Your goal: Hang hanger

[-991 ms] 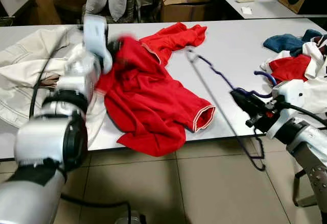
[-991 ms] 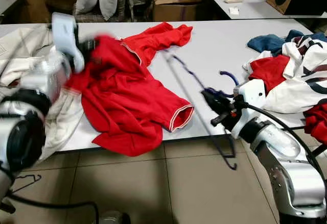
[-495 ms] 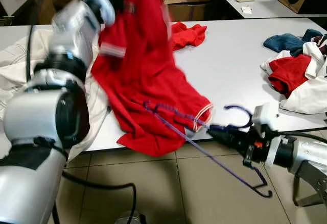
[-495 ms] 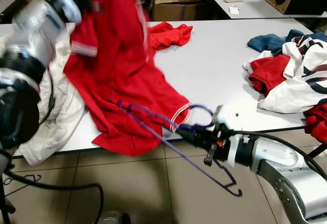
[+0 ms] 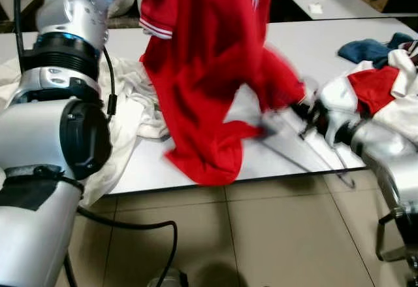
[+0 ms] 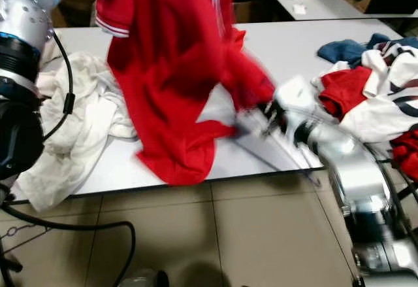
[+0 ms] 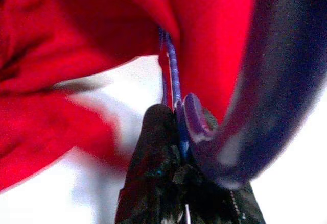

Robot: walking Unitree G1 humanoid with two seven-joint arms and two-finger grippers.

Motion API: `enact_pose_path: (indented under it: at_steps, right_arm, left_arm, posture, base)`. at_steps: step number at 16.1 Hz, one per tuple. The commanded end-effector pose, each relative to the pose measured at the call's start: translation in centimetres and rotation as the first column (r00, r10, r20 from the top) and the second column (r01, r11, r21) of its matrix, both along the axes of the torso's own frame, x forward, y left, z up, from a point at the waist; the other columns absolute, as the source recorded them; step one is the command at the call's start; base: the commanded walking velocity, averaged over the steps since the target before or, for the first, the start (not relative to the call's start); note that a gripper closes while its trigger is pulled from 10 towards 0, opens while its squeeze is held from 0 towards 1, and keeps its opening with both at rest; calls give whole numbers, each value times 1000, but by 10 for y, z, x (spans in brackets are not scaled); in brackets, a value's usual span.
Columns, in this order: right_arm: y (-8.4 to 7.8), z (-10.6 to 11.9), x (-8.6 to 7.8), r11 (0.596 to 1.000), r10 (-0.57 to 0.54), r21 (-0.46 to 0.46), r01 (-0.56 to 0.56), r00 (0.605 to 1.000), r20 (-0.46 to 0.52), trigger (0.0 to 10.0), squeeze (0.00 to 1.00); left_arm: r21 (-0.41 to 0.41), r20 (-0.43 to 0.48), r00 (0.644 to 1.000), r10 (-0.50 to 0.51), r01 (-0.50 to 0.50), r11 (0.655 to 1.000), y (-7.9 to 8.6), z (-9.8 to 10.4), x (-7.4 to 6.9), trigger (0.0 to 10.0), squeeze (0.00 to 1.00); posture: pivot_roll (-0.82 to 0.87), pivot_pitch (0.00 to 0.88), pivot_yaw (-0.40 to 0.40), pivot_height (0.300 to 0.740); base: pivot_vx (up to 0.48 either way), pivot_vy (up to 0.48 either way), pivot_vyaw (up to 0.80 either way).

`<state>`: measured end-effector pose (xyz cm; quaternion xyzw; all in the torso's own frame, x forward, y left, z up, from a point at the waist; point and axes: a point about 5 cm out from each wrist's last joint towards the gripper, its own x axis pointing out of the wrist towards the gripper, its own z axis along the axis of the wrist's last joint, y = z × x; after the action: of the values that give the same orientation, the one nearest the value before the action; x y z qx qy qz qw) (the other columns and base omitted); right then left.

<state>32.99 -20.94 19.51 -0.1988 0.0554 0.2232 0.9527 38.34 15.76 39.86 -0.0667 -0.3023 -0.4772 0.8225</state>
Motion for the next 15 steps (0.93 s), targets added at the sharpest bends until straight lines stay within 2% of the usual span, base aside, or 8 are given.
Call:
enact_pose_path:
  at_steps: [1,3,5,8,10,12,14,15]
  right_arm:
    - [-12,13,8,997,-62,-31,65,994,85,10000,0]
    - [-23,50,27,987,-155,12,158,943,296,10000,0]
    - [-24,66,32,981,-192,89,171,896,401,10000,0]
    - [-21,59,30,974,-221,139,177,861,458,10000,0]
    - [-23,45,14,970,-231,185,160,846,480,10000,0]
    - [-27,26,-8,968,-225,207,142,858,462,10000,0]
    - [-38,-17,-47,977,-184,170,131,917,353,10000,0]
    - [-39,-31,-59,983,-147,150,108,949,278,10000,0]
  left_arm:
    - [-23,58,998,-29,30,999,7,13,-8,0,0]
    - [-34,101,989,-108,112,993,14,17,-18,0,0]
    - [-17,126,981,-148,152,988,17,13,-28,0,0]
    - [8,99,985,-142,142,990,21,-1,-34,0,0]
    - [119,-17,991,-134,135,984,21,-47,-40,0,0]
    - [226,-149,988,-41,74,971,23,-104,-41,0,0]
    - [473,-248,957,150,-16,881,29,-204,-49,0,0]
    - [537,-269,950,161,9,843,29,-226,-58,0,0]
  posture:
    - [3,0,24,740]
    - [16,0,1,740]
    - [28,0,-16,740]
    - [37,0,-19,740]
    - [30,0,-9,740]
    - [31,0,-10,740]
    - [18,0,-6,740]
    - [7,0,3,740]
  base:
    - [0,0,0]
    - [0,0,0]
    - [0,0,0]
    - [0,0,0]
    - [0,0,0]
    - [0,0,0]
    - [0,0,0]
    - [0,0,0]
